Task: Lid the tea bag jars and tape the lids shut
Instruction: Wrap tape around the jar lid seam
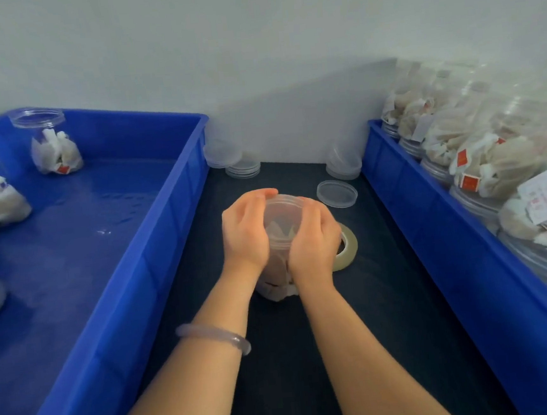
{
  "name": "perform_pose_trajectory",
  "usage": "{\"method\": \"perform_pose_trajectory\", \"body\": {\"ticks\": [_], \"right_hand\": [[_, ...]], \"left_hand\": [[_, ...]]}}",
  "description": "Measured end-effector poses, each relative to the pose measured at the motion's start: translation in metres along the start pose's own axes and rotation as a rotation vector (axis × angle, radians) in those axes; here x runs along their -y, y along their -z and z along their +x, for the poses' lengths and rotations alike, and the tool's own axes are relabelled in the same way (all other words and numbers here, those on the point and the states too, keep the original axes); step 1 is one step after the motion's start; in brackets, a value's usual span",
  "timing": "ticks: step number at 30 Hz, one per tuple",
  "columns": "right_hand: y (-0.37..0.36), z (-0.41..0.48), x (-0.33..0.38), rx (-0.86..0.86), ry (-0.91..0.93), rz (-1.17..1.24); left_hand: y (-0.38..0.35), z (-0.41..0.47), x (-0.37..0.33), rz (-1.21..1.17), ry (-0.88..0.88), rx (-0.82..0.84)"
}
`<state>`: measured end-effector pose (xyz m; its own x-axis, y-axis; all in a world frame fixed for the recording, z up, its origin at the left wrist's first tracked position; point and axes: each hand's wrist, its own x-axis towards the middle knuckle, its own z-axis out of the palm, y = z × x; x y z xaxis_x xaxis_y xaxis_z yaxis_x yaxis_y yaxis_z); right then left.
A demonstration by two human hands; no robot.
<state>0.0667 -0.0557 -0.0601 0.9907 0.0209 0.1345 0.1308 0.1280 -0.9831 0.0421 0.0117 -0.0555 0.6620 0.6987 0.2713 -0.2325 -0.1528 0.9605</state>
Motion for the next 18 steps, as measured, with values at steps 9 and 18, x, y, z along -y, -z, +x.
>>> {"method": "perform_pose_trajectory", "body": {"ticks": [9,18], "right_hand": [[0.063,-0.032,0.098,-0.013,0.16,0.041],[0.183,-0.057,0.171,-0.151,0.331,0.047]], "left_hand": [[-0.026,-0.047,-0.099,-0.253,-0.183,0.07],[-0.104,-0.129,-0.167,-0.427,-0.145,0.417]]}}
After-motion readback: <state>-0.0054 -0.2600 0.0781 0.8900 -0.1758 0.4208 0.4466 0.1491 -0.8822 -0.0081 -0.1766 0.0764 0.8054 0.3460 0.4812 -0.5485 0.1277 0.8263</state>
